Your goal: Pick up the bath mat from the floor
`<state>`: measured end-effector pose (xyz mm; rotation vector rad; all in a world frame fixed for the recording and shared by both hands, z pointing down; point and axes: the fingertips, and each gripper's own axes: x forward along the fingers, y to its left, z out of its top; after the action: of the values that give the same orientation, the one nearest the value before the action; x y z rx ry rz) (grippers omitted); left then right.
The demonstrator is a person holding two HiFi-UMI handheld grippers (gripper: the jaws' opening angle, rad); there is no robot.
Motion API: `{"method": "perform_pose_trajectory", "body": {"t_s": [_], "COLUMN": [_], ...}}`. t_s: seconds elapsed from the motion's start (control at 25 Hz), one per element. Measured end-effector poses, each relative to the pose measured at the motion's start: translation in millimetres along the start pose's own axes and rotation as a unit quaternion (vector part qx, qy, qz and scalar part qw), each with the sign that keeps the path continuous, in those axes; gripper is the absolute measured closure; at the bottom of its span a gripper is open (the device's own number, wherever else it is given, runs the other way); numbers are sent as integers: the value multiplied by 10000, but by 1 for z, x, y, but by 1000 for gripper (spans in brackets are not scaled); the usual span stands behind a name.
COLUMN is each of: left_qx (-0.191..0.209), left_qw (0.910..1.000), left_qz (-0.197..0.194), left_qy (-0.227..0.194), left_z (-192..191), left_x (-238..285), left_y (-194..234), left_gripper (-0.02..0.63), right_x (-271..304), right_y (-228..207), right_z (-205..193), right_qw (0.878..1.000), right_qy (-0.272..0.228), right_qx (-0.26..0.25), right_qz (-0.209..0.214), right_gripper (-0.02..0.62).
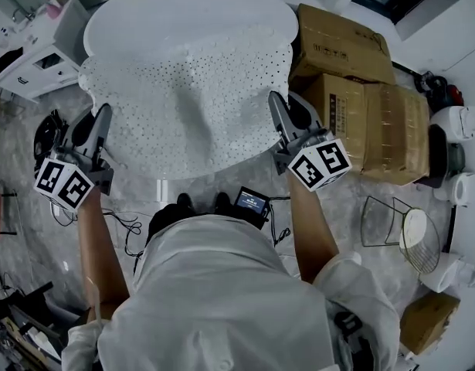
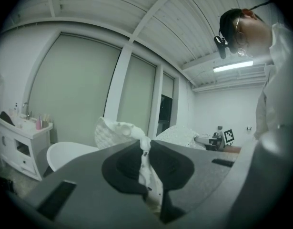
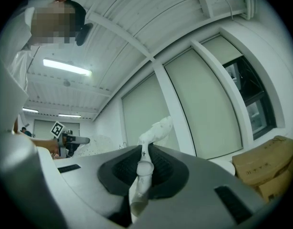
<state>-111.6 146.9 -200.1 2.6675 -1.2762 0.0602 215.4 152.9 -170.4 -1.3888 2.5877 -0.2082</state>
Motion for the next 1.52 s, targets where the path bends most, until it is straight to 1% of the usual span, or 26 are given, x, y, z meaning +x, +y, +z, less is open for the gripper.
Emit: {"method": "perform_pose_trajectory", "body": {"t_s": [0.12, 0.16, 0.28, 0.4, 0.6, 0.84, 1.0, 1.2, 1.4, 1.52], "left_qx": [-191, -201, -59, -58, -205, -217, -163, -109, -145, -159], "left_qw": [9997, 9996, 9996, 9993, 9988, 9982, 9982, 9993, 9993, 9989], "left_qz": [-111, -147, -245, -319, -411, -546, -563, -346, -347, -443], "left_qy": [-113, -120, -145, -159, -185, -125, -100, -70, -33, -9], "left_z": [-5, -6, 2, 6, 2, -4, -2, -13, -20, -24], "left_x": [-4, -5, -7, -15, -33, -42, -44, -48, -48, -47], "left_y": [6, 6, 9, 18, 35, 38, 42, 50, 49, 48], "left_gripper": [565, 565, 565, 565, 565, 565, 565, 565, 565, 565], "right_x": [-3, -4, -3, 1, 8, 12, 17, 9, 5, 4], "right_y": [6, 9, 16, 28, 54, 69, 74, 72, 74, 76], "right_z": [0, 0, 9, 15, 8, -2, -3, -11, -16, -20], "right_qw": [9998, 9997, 9995, 9990, 9987, 9988, 9986, 9973, 9970, 9969], "right_qy": [-9, 8, 16, -5, 29, 103, 84, 23, 59, 89], "right_qx": [170, 139, -48, -200, -198, -111, -114, -90, -138, -133], "right_qz": [-143, -189, -309, -407, -460, -456, -504, -732, -753, -770], "right_gripper": [548, 548, 548, 548, 548, 548, 548, 548, 548, 548]}}
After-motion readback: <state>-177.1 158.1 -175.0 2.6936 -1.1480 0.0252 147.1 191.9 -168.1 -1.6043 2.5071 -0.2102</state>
